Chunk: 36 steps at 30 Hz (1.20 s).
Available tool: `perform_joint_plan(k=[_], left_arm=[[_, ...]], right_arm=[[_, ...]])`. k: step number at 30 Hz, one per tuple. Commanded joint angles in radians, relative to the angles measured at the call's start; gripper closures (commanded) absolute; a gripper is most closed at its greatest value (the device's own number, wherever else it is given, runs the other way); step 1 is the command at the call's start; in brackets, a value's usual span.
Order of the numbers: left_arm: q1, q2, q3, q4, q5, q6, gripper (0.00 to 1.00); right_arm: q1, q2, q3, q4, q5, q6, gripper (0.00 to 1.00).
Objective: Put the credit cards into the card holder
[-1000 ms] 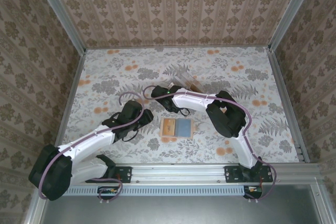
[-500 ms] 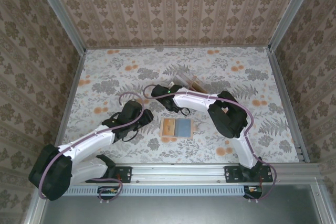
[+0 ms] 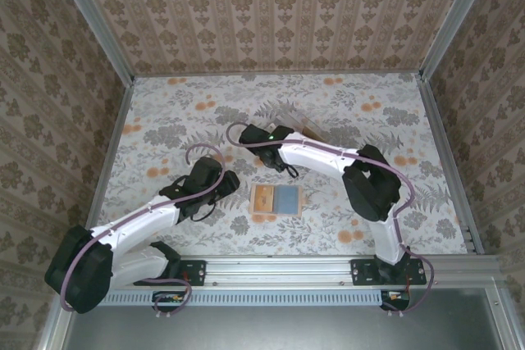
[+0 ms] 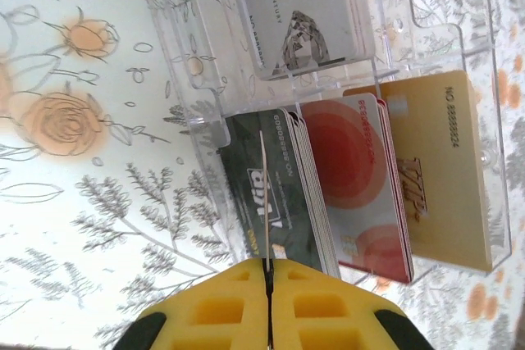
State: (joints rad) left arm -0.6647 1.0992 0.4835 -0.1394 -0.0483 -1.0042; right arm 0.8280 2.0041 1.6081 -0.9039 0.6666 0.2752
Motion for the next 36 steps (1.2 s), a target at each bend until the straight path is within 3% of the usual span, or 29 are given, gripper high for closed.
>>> perform_joint_plan(k=[1, 9, 16, 20, 36], left_arm=[[0.01, -0.006, 0.006, -0.01, 0.017, -0.014, 0.45], [0.01, 0.029, 0.054, 0.016, 0.083, 0.012, 0.45], [0.01, 0.109, 0.111, 0.075, 0.181, 0.022, 0.45], [0.01, 0.141, 0.13, 0.116, 0.231, 0.026, 0.45], [0.014, 0.39, 0.19, 0.564, 0.61, -0.068, 0.43]], right_arm=[[-0.005, -0.083, -0.007, -0.049, -0.07, 0.087, 0.92], [-0.032, -0.218, -0.047, -0.034, -0.215, 0.298, 0.93], [-0.092, -0.382, -0.226, 0.12, -0.362, 0.524, 0.94], [-0.14, -0.478, -0.366, 0.245, -0.507, 0.624, 0.94], [-0.284, -0.72, -0.8, 0.788, -1.01, 0.691, 0.94]])
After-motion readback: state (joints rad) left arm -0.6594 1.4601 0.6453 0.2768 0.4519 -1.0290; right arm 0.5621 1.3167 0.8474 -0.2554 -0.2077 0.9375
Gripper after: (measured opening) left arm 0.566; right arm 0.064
